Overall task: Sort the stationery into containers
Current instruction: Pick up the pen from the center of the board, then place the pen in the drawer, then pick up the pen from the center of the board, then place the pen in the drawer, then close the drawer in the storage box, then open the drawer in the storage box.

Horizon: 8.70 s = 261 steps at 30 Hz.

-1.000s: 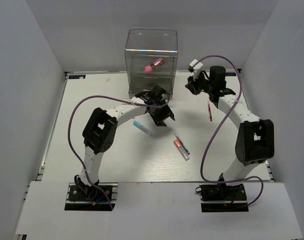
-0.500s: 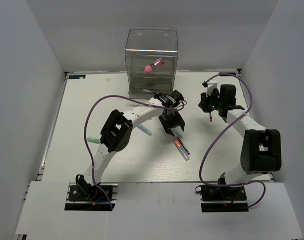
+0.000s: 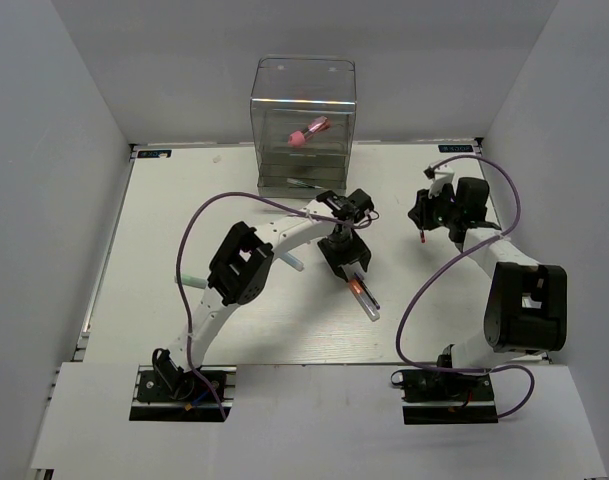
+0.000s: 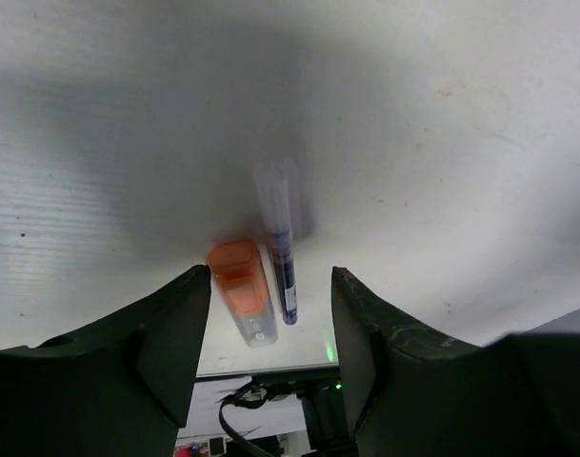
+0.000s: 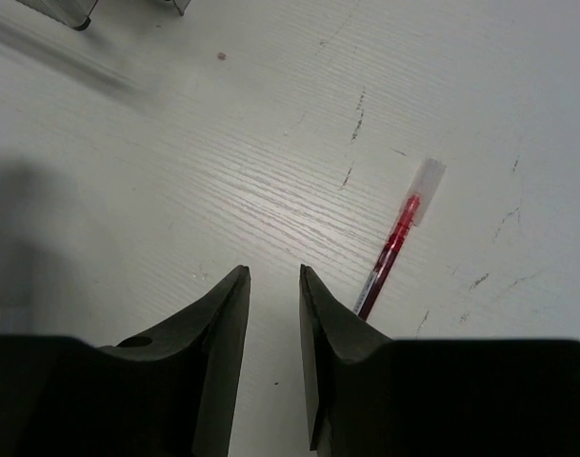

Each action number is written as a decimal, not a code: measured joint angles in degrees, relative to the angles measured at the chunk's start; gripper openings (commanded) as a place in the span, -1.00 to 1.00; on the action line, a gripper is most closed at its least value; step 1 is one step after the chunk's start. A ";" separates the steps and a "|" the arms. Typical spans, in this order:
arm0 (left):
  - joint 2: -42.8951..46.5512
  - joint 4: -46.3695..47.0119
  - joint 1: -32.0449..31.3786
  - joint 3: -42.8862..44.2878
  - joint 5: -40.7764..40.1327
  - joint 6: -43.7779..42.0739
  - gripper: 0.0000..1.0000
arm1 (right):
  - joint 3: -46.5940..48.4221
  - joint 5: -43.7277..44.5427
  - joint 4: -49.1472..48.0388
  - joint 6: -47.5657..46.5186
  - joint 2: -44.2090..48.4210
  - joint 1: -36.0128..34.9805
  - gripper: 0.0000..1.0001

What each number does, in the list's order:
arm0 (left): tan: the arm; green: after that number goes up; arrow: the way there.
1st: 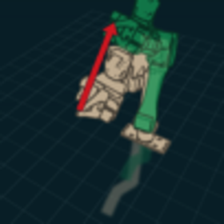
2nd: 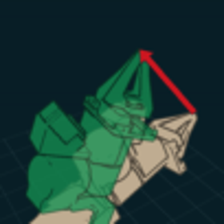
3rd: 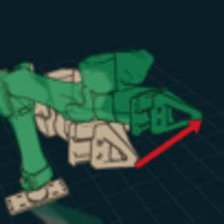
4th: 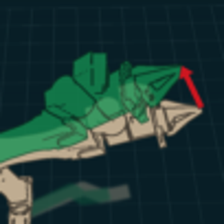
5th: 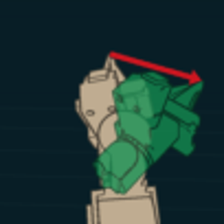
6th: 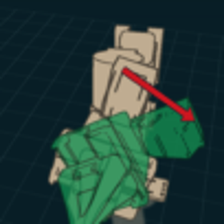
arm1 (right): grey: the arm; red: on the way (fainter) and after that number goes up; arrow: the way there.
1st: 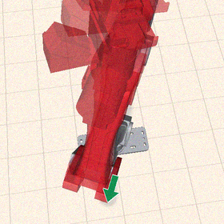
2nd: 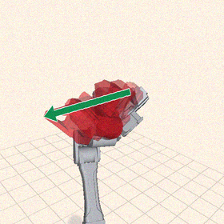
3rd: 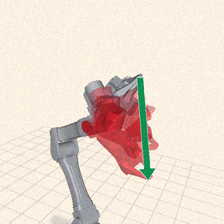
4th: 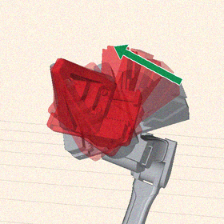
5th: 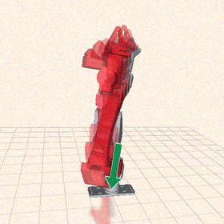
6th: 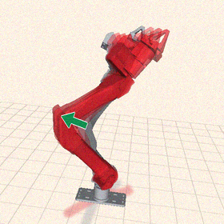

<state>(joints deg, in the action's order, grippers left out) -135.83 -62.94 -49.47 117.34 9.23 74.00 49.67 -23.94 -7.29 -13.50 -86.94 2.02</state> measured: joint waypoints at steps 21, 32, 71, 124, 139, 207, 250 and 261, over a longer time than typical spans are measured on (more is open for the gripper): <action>-5.84 -1.11 0.07 6.64 -1.77 -4.26 -0.95 | -3.74 -3.69 -1.81 2.14 2.23 1.73 -0.32; 1.38 8.79 0.31 -4.37 -5.97 -6.34 -1.00 | -3.74 -3.89 -1.75 1.81 2.25 1.77 -0.32; 19.19 39.08 22.86 -18.75 -17.64 23.34 -0.95 | -4.57 -3.61 0.50 -1.95 2.64 1.77 -0.29; 42.56 43.56 23.96 -56.94 -13.73 4.76 0.80 | 22.34 0.15 24.26 -17.03 -20.70 -3.26 -1.00; 30.49 52.81 26.64 -54.18 -5.77 13.00 0.75 | 46.95 -13.99 28.57 -44.65 -21.73 -18.86 -1.00; 7.30 64.32 28.11 -29.09 -1.49 21.09 0.65 | 19.32 -10.75 10.84 -29.94 -6.27 -17.07 -1.00; 3.91 79.84 27.65 -30.45 -6.10 17.88 -1.00 | 13.20 -12.24 10.19 -28.85 -4.59 -15.91 -1.00; 7.43 89.15 26.91 -40.61 -6.32 17.09 -1.00 | 11.87 -12.96 12.15 -29.07 -3.80 -15.91 -0.90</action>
<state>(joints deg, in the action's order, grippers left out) -128.40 26.22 -22.57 76.73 2.92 91.09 61.54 -36.91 4.86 -42.57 -90.74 -13.89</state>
